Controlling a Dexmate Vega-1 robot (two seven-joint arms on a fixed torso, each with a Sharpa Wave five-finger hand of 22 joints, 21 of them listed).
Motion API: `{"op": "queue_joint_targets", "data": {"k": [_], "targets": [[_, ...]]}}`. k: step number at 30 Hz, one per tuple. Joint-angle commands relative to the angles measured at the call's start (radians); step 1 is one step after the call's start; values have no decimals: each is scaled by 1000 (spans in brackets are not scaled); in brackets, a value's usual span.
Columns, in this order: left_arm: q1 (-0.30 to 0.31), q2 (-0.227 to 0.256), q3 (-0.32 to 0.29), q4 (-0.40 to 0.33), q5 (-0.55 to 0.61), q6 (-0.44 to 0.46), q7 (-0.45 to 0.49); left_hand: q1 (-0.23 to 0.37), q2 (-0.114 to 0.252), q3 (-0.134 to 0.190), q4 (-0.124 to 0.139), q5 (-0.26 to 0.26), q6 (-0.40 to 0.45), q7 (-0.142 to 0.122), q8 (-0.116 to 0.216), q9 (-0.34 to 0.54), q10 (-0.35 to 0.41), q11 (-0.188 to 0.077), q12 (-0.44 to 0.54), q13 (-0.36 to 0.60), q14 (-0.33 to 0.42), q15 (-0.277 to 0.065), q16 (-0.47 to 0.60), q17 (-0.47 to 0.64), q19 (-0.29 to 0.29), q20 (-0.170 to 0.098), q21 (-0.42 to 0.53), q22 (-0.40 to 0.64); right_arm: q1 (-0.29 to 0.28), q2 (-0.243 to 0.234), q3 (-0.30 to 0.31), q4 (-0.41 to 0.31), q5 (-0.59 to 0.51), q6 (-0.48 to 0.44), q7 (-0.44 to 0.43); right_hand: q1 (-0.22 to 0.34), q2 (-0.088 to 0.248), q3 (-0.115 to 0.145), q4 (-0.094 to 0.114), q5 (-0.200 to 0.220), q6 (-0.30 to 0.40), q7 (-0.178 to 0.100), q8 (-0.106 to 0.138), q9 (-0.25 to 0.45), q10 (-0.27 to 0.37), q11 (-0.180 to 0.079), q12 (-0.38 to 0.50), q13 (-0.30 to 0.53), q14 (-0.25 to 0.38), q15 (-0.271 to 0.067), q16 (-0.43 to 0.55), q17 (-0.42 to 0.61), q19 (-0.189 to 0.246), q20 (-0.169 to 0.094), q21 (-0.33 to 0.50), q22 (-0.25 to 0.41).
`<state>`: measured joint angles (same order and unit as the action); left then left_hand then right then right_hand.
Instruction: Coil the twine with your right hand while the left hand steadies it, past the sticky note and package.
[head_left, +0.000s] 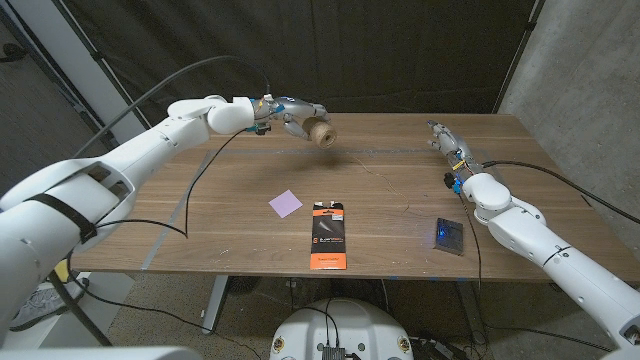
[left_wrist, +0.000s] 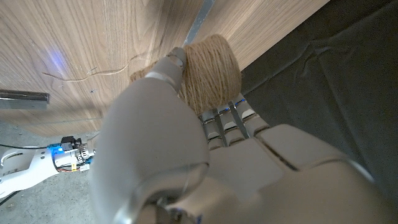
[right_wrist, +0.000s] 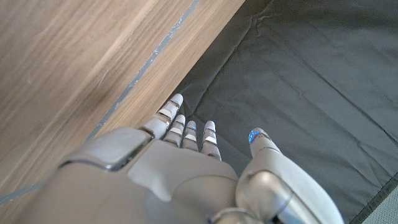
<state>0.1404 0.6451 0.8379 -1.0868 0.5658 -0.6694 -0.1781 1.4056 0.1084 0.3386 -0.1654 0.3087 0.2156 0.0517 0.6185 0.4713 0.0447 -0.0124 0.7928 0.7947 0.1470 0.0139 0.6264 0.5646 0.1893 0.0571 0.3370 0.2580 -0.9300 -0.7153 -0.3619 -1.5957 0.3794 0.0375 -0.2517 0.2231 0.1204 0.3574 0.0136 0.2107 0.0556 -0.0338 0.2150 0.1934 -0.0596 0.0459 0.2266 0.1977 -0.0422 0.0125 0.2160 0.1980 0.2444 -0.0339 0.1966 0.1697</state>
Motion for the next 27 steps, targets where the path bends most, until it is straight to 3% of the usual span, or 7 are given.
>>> {"op": "queue_joint_targets", "data": {"k": [1, 17, 27], "targets": [[10, -27, -1, 5, -37, 34, 24, 0, 14, 1, 6, 4, 10, 1, 5, 7, 9, 0, 4, 4, 17, -6, 1, 48, 3, 6, 7, 6, 14, -9, -12, 1, -25, -9, 6, 17, 2, 4, -10, -4, 13, 3, 7, 1, 10, -3, 5, 3, 4, -2, 6, 2, 11, -2, 9, 3], [19, -49, 0, 13, -84, 55, 23, -2, 14, 2, 6, 9, 11, 3, 9, 9, 10, 0, 4, 7, 19, -3, 0, 46, 1, 7, 9, 6, 7, -22, -20, -21, -58, -38, -12, 65, 4, 18, -58, -10, 56, -7, 12, 1, 57, -25, 12, 4, 43, -23, 13, 0, 42, -10, 14, 3], [21, -67, 0, 21, -113, 66, 21, -4, 15, 3, 8, 12, 12, 4, 11, 10, 9, 3, 3, 8, 19, -2, -1, 46, -1, 8, 11, 7, 16, -16, -28, -12, -69, -37, -10, 84, 4, 24, -77, -13, 66, -12, 13, 2, 67, -29, 12, 4, 51, -23, 13, -1, 48, -12, 14, 3]]}}
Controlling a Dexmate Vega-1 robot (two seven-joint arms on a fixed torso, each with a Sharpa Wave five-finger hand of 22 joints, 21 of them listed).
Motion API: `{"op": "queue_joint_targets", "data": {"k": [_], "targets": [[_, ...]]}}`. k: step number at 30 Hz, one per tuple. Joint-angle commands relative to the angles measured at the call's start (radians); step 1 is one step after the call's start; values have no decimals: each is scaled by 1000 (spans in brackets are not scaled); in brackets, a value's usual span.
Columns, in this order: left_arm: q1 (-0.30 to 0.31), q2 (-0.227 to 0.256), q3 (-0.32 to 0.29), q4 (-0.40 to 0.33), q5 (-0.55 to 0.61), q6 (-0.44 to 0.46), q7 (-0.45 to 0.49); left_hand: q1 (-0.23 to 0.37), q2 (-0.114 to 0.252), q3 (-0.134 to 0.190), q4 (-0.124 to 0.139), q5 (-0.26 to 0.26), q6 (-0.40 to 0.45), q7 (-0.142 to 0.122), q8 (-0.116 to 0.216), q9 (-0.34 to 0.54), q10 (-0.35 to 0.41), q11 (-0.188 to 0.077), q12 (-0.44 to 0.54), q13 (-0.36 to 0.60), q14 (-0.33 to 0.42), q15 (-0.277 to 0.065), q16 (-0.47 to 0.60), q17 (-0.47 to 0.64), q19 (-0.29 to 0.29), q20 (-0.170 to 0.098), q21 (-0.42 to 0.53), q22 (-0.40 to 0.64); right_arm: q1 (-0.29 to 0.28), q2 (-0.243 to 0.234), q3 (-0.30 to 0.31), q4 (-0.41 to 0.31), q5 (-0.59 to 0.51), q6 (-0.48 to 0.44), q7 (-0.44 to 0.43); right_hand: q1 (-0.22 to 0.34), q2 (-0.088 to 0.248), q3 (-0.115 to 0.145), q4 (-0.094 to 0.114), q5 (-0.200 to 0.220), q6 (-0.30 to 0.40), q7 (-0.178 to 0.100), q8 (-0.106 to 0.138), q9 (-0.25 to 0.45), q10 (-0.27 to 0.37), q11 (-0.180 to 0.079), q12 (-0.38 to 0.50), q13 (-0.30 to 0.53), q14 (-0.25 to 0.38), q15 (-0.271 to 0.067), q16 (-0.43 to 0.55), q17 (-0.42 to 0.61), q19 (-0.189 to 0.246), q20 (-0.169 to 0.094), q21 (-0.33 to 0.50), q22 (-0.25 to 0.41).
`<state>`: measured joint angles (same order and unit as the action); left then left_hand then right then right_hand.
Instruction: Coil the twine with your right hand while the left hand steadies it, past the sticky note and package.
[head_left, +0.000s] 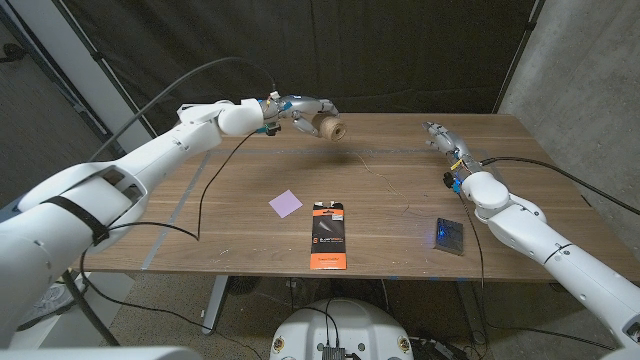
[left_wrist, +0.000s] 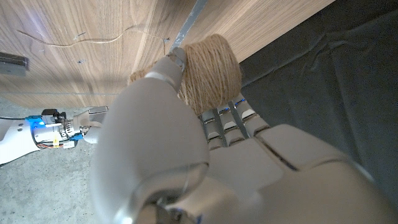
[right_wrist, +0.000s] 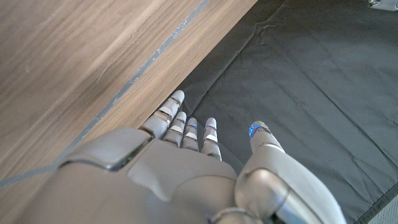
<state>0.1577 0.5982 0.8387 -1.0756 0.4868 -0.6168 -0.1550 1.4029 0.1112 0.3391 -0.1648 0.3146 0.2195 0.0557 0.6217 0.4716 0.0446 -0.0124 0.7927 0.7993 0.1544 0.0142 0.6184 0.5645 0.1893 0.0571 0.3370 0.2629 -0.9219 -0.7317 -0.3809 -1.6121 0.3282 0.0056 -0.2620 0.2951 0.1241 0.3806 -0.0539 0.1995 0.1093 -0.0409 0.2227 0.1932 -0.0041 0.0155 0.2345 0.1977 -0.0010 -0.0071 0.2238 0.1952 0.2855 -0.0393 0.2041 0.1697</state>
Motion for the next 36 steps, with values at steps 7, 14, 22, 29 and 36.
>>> {"op": "queue_joint_targets", "data": {"k": [7, 14, 22, 29, 36], "targets": [[2, -38, -3, 24, -62, 26, -4, -5, 11, 2, 8, 8, 11, -2, 11, 10, 11, 1, 3, 4, 12, -4, 5, 44, -1, 8, 12, 2, 26, -7, -24, -10, -36, -62, -2, 28, -3, 3, -27, -6, 25, -10, 5, 2, 32, -10, 7, 5, 28, -4, 9, 2, 19, -5, 8, 4], [-5, -49, 1, 39, -84, 23, -16, -7, 11, 3, 8, 10, 14, -2, 13, 11, 12, 2, 3, 4, 14, -2, 4, 43, -2, 8, 13, 2, 43, -4, -31, 6, -31, -56, 24, 53, 2, 12, -49, -8, 36, -16, 6, 2, 46, -20, 8, 5, 38, -13, 10, 1, 29, -12, 8, 4], [-8, -59, 2, 41, -104, 32, -28, -8, 11, 4, 8, 13, 14, 0, 14, 11, 12, 3, 2, 4, 14, -1, 3, 43, -4, 10, 14, 2, 58, -8, -43, 6, -40, -74, 35, 89, 3, 25, -78, -11, 40, -21, 4, 2, 49, -27, 3, 4, 41, -16, 7, 0, 33, -16, 6, 3], [-14, -72, 4, 56, -120, 31, -34, -11, 12, 4, 9, 15, 15, 0, 15, 11, 12, 3, 0, 4, 14, -2, 3, 43, -4, 10, 15, 2, 74, -8, -60, 10, -53, -83, 50, 114, -2, 32, -99, -15, 28, -22, -4, 2, 50, -28, -1, 5, 44, -16, 4, -1, 35, -16, 4, 3], [-18, -85, 4, 75, -143, 27, -41, -13, 11, 5, 9, 17, 15, 0, 16, 12, 15, 4, 0, 4, 16, -1, 1, 41, -4, 10, 17, 2, 86, 1, -75, 24, -71, -80, 48, 151, -13, 39, -120, -18, 33, -21, -4, 2, 73, -37, 2, 5, 61, -25, 6, -2, 48, -23, 5, 3]]}}
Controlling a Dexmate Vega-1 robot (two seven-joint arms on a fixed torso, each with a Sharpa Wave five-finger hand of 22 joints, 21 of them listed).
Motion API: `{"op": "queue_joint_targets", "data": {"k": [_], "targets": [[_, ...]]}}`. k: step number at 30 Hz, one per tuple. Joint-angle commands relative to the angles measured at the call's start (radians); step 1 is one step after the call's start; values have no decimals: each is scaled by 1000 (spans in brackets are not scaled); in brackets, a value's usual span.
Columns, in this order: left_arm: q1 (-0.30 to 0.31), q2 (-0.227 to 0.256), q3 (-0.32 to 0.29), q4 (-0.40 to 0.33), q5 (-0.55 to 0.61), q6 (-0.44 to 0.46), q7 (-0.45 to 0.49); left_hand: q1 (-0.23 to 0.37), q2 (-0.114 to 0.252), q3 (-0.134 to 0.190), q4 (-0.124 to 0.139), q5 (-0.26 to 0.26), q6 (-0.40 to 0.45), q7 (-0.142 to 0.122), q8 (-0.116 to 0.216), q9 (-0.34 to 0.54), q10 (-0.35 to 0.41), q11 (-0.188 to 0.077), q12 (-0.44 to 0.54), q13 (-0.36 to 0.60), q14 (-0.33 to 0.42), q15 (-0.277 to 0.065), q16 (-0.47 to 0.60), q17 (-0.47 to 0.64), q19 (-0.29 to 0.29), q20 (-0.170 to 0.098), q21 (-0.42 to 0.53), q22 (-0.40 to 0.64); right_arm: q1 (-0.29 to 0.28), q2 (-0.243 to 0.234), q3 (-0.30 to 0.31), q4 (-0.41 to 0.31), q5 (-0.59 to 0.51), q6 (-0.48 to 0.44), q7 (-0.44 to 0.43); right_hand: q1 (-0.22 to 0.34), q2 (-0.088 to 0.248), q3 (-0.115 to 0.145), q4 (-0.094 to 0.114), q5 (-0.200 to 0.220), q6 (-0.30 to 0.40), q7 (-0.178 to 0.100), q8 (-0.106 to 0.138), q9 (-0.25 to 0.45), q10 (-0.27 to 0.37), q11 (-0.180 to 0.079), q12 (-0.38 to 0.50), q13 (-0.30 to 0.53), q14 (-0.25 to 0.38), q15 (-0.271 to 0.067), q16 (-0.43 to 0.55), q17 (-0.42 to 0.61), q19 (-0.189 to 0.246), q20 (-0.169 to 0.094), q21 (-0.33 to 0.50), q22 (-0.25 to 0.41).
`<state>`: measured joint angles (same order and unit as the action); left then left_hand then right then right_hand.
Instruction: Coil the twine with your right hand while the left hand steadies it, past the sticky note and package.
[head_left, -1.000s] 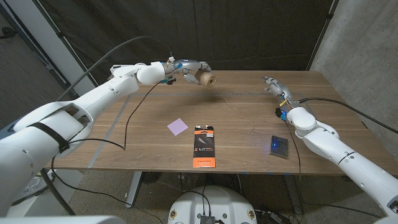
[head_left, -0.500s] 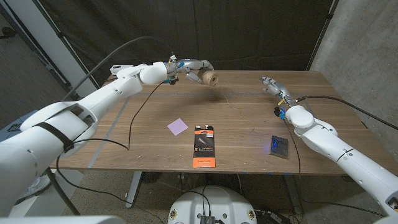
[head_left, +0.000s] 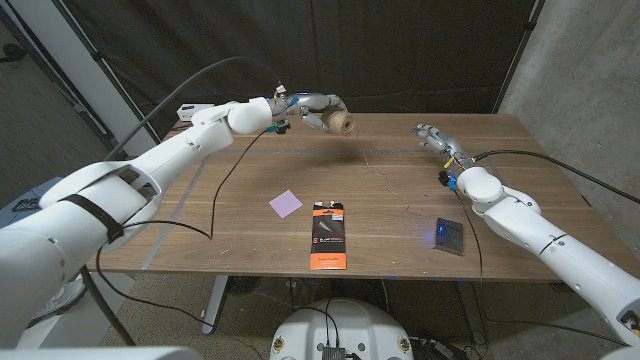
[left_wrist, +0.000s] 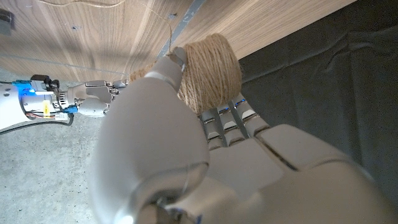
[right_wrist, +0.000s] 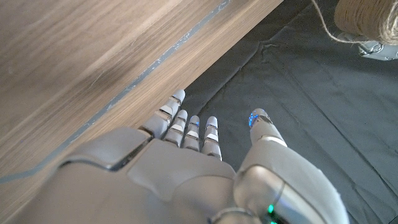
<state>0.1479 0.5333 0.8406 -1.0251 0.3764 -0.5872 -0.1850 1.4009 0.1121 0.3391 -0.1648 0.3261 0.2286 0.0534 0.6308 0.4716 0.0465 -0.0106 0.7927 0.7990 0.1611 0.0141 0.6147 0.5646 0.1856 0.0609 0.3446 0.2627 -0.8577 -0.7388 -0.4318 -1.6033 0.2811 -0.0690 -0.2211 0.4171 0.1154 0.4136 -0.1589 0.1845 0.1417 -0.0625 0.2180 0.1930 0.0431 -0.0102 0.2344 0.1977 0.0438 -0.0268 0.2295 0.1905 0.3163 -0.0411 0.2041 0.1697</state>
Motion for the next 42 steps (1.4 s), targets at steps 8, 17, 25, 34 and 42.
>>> {"op": "queue_joint_targets", "data": {"k": [8, 17, 25, 34, 42], "targets": [[-8, -29, -6, 34, -71, -5, -23, -15, 10, 5, 10, 8, 7, 5, 8, 12, 13, 3, -1, 4, 10, 0, 4, 41, -2, 7, 10, 3, 44, 21, -47, 33, -52, -6, 9, 89, -17, 14, -24, -6, 37, 5, 12, 5, 75, -42, 9, 8, 66, -30, 11, 4, 57, -40, 12, 3], [-9, -34, -10, 31, -83, -4, -22, -15, 12, 7, 9, 11, 7, 4, 9, 12, 15, 5, -1, 5, 10, 1, 4, 41, -2, 7, 12, 3, 63, 30, -69, 40, -68, -14, 29, 139, -25, 18, -23, -8, 63, 4, 17, 7, 103, -41, 10, 10, 89, -30, 14, 5, 78, -41, 13, 4], [-5, -33, -14, 18, -89, -3, -25, -20, 11, 7, 10, 14, 9, 6, 10, 12, 17, 5, -2, 3, 11, -1, 3, 40, -1, 6, 14, 3, 68, 31, -78, 34, -75, -11, 41, 156, -29, 16, -21, -9, 71, 5, 18, 8, 113, -41, 10, 11, 100, -32, 15, 6, 84, -39, 12, 4], [2, -27, -24, 2, -109, 1, -40, -23, 11, 8, 11, 16, 10, 7, 11, 11, 17, 5, -4, 3, 12, 2, 2, 39, -3, 8, 15, 3, 69, 21, -87, 6, -98, -10, 49, 168, -31, 14, -18, -10, 72, 7, 16, 8, 115, -39, 7, 12, 100, -30, 14, 7, 86, -37, 10, 5], [0, -28, -31, 2, -117, -1, -45, -22, 11, 10, 8, 19, 8, 4, 10, 11, 16, 5, -6, 2, 11, 1, 1, 39, -5, 8, 17, 3, 70, 14, -86, -21, -117, -16, 47, 190, -32, 16, -20, -9, 85, 12, 19, 9, 128, -38, 9, 13, 113, -29, 15, 8, 97, -35, 12, 5]]}}
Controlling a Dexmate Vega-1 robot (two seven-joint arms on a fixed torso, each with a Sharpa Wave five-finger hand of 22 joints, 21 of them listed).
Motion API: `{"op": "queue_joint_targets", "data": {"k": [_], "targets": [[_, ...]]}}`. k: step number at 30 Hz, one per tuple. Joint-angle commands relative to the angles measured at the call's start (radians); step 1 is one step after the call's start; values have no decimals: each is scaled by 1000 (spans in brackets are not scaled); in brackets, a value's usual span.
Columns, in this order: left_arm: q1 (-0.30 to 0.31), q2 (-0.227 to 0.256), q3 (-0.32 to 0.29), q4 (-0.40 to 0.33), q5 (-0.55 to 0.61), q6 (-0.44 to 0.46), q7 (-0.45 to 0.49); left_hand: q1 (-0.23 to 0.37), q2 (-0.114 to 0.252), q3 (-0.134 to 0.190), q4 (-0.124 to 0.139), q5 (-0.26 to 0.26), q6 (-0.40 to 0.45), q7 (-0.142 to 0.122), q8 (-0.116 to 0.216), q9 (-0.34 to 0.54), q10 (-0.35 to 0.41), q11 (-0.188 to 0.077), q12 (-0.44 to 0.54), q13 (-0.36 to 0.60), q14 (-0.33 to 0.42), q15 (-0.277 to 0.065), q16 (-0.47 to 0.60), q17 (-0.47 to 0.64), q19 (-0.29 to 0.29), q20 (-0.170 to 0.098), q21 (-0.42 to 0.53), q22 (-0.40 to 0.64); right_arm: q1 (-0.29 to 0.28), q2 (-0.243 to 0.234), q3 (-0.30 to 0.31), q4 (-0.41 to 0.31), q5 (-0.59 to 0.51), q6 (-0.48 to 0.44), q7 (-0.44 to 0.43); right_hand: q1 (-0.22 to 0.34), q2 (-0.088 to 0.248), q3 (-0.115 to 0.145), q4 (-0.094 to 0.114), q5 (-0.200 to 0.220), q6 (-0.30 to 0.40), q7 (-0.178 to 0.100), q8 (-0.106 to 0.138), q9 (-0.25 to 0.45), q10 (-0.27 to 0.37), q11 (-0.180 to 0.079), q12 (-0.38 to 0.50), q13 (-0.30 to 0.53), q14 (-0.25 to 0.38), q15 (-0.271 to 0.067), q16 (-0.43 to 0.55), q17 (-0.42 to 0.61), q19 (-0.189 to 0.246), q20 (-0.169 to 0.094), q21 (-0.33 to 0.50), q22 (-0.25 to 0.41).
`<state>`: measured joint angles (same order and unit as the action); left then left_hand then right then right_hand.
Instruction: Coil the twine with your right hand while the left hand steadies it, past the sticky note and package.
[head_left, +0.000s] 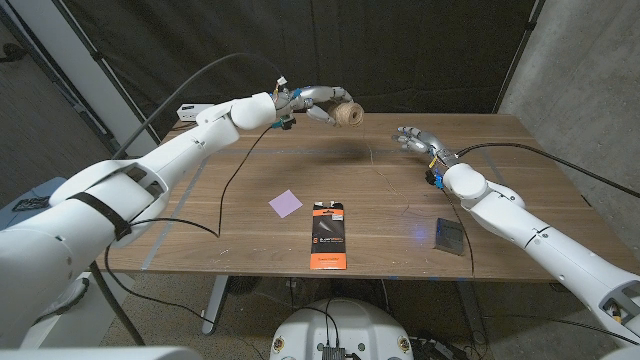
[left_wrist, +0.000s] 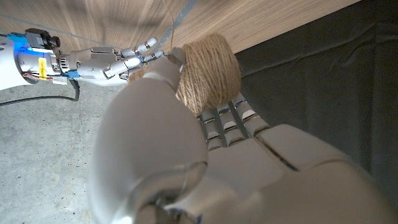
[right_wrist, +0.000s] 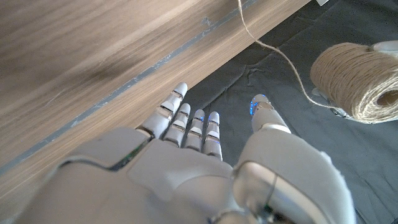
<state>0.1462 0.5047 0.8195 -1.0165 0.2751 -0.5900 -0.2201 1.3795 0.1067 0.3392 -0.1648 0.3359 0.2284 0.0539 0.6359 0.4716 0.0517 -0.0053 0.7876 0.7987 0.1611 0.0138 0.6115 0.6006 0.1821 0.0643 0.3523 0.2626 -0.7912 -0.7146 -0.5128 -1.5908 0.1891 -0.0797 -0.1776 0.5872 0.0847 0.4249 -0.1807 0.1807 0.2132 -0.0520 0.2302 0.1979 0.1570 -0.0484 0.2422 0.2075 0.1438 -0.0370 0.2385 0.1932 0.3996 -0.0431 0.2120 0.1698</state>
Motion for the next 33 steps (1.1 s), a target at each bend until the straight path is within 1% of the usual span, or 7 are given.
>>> {"op": "queue_joint_targets", "data": {"k": [1, 9, 14, 15, 28, 31, 33], "targets": [[1, 0, -11, -6, -17, 2, -9, -1, 16, 10, 8, 10, 10, 5, 5, 11, 11, -1, -1, 3, 11, 0, 4, 3, -1, 5, 9, 3, 4, -11, -6, -37, -29, -9, 3, 26, -1, 5, 1, -4, 17, 2, 7, 4, 17, 3, 2, 4, 17, -20, 7, 5, 19, -34, 6, 5], [-5, -5, -16, 6, -27, -6, -8, -1, 17, 15, 7, 14, 9, 6, 5, 10, 10, 1, -3, 2, 13, 1, 0, 0, -2, 5, 11, 3, 9, -17, -17, -75, -55, -46, 5, 55, -3, 6, 0, -3, 28, 5, 7, 5, 36, 19, 5, 5, 42, -28, 13, 6, 43, -37, 11, 6], [-7, -10, -18, 14, -41, -8, -18, -1, 17, 16, 7, 16, 9, 6, 4, 10, 11, 2, -3, 3, 14, 1, -1, -2, -3, 5, 11, 3, 9, -13, -19, -77, -58, -39, 11, 67, -4, 6, 1, -3, 32, 7, 7, 6, 45, 17, 6, 5, 48, -33, 15, 7, 52, -39, 12, 6], [-5, -11, -20, 14, -48, -5, -21, -2, 16, 16, 7, 16, 10, 4, 5, 9, 11, 0, -3, 3, 15, 1, -2, -2, -3, 4, 12, 3, 9, -12, -19, -78, -57, -41, 10, 72, -5, 6, 1, -3, 33, 8, 7, 6, 48, 27, 7, 6, 53, -35, 16, 7, 56, -41, 13, 6], [10, -7, -26, -29, -54, 34, -26, -4, 17, 18, 7, 20, 12, 8, 5, 8, 14, 2, -4, 3, 15, 2, -1, -2, -3, 7, 14, 3, 15, -11, -29, -75, -56, -33, 43, 93, -6, 2, 4, -3, 39, 11, 5, 6, 52, 32, 4, 7, 60, -47, 16, 9, 60, -45, 10, 6], [17, -3, -30, -43, -58, 39, -26, -7, 17, 18, 9, 20, 12, 8, 5, 8, 14, 3, -4, 3, 15, 1, -2, -2, -3, 7, 14, 2, 20, -9, -37, -69, -53, -33, 59, 100, -6, -3, 9, -3, 32, 29, 0, 7, 49, 64, 0, 8, 58, -42, 15, 12, 60, -42, 8, 6], [20, -2, -31, -48, -62, 44, -31, -7, 17, 18, 8, 21, 12, 7, 5, 8, 14, 3, -5, 3, 15, 1, -2, -2, -4, 7, 14, 2, 23, -4, -41, -60, -47, -28, 71, 102, -7, -4, 9, -3, 32, 32, -1, 7, 48, 66, -1, 8, 57, -38, 14, 12, 61, -40, 8, 6]]}}
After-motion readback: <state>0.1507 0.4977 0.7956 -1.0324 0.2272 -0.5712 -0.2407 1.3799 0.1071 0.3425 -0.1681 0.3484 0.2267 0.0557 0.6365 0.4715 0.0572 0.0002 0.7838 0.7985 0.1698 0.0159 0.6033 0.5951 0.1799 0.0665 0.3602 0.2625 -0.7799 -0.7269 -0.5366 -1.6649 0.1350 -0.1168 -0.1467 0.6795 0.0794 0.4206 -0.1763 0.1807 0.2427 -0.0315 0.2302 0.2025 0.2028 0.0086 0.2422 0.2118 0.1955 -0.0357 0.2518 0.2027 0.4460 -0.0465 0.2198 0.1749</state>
